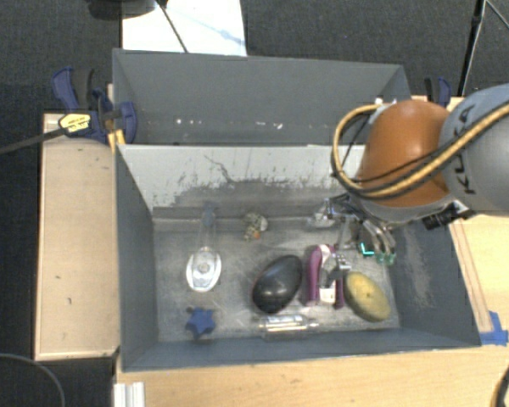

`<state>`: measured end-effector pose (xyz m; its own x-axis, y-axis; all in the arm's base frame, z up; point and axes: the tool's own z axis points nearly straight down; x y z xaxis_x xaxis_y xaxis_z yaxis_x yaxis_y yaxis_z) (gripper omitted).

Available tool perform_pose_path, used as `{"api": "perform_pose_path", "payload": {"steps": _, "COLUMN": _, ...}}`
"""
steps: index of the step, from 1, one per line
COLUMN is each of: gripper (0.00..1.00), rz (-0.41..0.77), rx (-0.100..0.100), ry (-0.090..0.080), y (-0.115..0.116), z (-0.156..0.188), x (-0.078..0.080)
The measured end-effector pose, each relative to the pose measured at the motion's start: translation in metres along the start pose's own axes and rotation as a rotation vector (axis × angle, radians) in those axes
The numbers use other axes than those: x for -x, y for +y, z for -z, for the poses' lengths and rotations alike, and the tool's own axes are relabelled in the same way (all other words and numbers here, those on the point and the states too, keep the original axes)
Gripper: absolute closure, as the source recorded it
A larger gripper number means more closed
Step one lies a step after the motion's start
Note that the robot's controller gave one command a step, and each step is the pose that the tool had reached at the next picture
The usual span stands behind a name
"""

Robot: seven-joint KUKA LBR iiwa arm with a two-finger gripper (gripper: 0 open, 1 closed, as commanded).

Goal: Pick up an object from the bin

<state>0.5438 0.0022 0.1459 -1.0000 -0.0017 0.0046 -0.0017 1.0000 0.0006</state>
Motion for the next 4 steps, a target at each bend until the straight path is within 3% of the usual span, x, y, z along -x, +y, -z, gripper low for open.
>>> {"api": "perform_pose_path", "payload": {"steps": 1, "gripper": 0.0, "rz": 0.136, "rx": 0.0, "ry": -0.015, "y": 0.036, "z": -0.073, "x": -0.014}}
{"api": "perform_pose_path", "payload": {"steps": 2, "gripper": 1.0, "rz": 0.133, "rx": 0.0, "ry": -0.024, "y": 0.036, "z": -0.07, "x": -0.012}}
{"api": "perform_pose_path", "payload": {"steps": 3, "gripper": 1.0, "rz": 0.197, "rx": -0.001, "ry": -0.015, "y": 0.034, "z": 0.03, "x": -0.013}}
{"api": "perform_pose_path", "payload": {"steps": 4, "gripper": 0.0, "rz": 0.196, "rx": 0.0, "ry": -0.006, "y": 0.034, "z": 0.025, "x": -0.014}}
